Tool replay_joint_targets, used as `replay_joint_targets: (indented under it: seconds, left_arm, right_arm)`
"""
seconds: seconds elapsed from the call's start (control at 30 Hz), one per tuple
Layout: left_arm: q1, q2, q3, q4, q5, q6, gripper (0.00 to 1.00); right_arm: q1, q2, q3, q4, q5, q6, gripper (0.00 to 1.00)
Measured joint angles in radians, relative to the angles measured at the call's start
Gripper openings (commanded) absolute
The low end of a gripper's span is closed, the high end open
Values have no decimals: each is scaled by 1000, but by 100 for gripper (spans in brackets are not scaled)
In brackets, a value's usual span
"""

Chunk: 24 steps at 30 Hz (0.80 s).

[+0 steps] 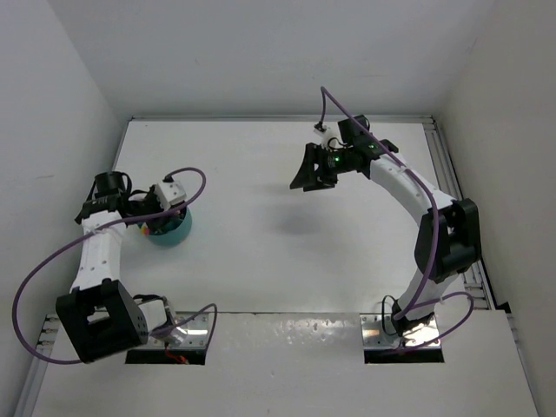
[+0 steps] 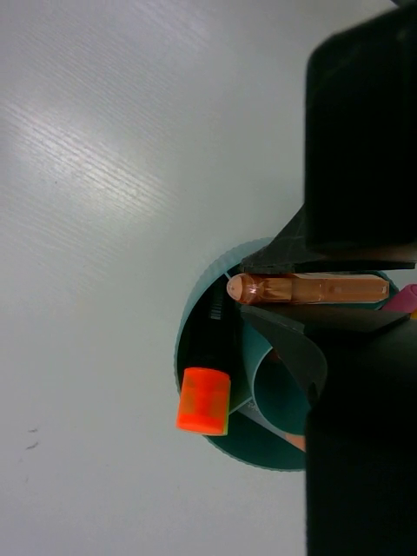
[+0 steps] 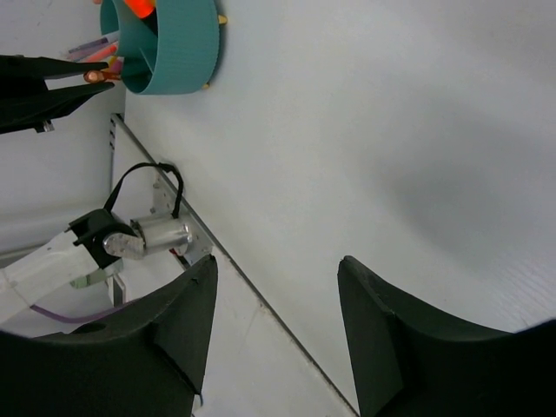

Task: Sort the stationery into containers
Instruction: Place the stationery into the container

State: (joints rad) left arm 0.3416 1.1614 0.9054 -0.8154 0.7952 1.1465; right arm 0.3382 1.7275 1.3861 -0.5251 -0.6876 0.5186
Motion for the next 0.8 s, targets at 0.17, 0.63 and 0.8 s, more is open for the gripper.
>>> replay_joint_targets:
  seconds: [0.17,0.63,0.8]
  left_arm:
    - [34,26,0,-19,56,50,41]
    - [35,-37,50,29,158,-156,100]
    - [-82,-87,211,176,121,-489,100]
  right_arm:
    - [5,0,0,0,5,0,56]
    - [-53,-7,39,-99,51,-101,55]
    - [-178,-80,60,-152,62,-155,57]
